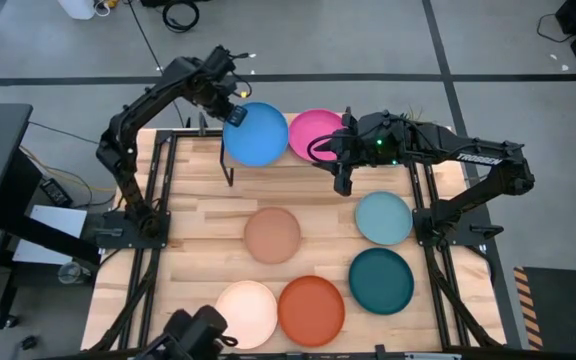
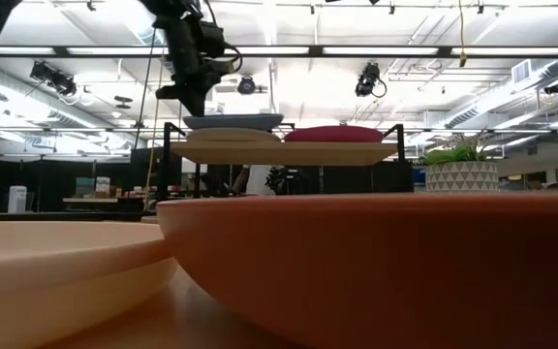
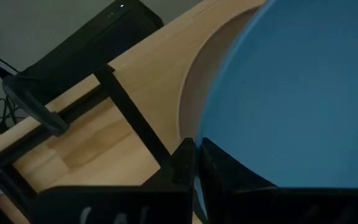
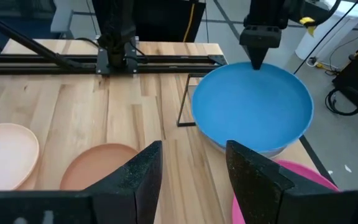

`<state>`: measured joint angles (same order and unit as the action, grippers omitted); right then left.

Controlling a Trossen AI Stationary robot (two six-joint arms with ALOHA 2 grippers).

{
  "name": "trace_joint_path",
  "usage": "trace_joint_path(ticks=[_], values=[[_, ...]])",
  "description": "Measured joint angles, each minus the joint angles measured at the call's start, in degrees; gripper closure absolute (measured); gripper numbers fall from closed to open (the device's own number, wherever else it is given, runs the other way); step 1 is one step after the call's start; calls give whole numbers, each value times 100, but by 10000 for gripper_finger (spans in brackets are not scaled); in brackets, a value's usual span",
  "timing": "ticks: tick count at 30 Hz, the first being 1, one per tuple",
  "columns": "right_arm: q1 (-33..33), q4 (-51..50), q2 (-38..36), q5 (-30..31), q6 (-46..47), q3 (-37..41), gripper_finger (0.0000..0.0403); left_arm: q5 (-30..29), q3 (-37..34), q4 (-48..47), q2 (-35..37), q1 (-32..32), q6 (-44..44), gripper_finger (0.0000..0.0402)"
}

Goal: Place and stack plates onto a shelf
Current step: Stack the blue plate on the pink plate on the shelf

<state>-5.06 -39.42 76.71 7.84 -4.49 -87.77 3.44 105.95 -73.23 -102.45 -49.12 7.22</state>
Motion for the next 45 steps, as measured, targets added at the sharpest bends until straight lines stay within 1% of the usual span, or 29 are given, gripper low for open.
trace_joint_path(ticks=[4,7,9,11,15,20,25,28,35,40,45], values=[[0,10,0,0,0,0,220,93,76,39,0,-44,-43,387],[0,5,0,0,-5,0,220,593,428,87,6,-196,7,387],[0,-44,0,32,-18,0,220,698,651,215,11,-263,172,387],[2,-180,-16,208,-17,0,220,697,838,385,7,-273,351,388],[0,-316,-115,547,-23,0,220,734,946,812,-28,39,595,388],[0,-299,-379,785,-88,0,220,910,935,1482,-296,418,1063,388],[-2,-265,-675,967,-83,0,220,861,935,2023,-634,652,1467,388],[0,-266,-802,967,17,0,220,885,935,2198,-808,792,1576,388],[0,-268,-855,962,107,0,220,687,933,2715,-1124,1135,1656,388],[0,-268,-846,907,133,0,220,541,931,2689,-1207,1222,1630,388],[0,-270,-846,905,177,0,220,522,931,2690,-1207,1193,1531,386]])
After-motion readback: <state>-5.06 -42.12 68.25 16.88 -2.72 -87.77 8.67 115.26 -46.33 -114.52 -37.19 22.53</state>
